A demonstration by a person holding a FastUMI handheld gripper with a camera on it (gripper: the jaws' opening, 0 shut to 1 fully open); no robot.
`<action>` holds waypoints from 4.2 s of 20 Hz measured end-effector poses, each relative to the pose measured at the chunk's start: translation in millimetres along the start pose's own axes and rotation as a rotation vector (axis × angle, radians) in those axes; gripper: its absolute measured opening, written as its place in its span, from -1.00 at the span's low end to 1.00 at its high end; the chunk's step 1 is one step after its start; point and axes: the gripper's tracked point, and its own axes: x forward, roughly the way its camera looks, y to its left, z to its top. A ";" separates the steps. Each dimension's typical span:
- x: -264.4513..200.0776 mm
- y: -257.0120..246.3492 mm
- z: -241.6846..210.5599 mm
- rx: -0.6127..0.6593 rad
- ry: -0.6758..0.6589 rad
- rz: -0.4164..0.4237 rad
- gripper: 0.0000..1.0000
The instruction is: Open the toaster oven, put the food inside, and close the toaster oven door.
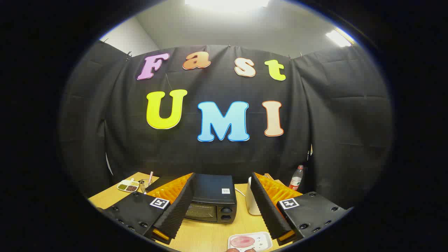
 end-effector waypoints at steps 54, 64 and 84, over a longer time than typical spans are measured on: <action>125.1 150.0 -189.0 0.028 0.475 0.021 1.00; 64.6 151.2 -217.1 0.012 0.560 0.028 0.98; -30.5 54.3 -279.2 -0.071 0.871 0.127 0.97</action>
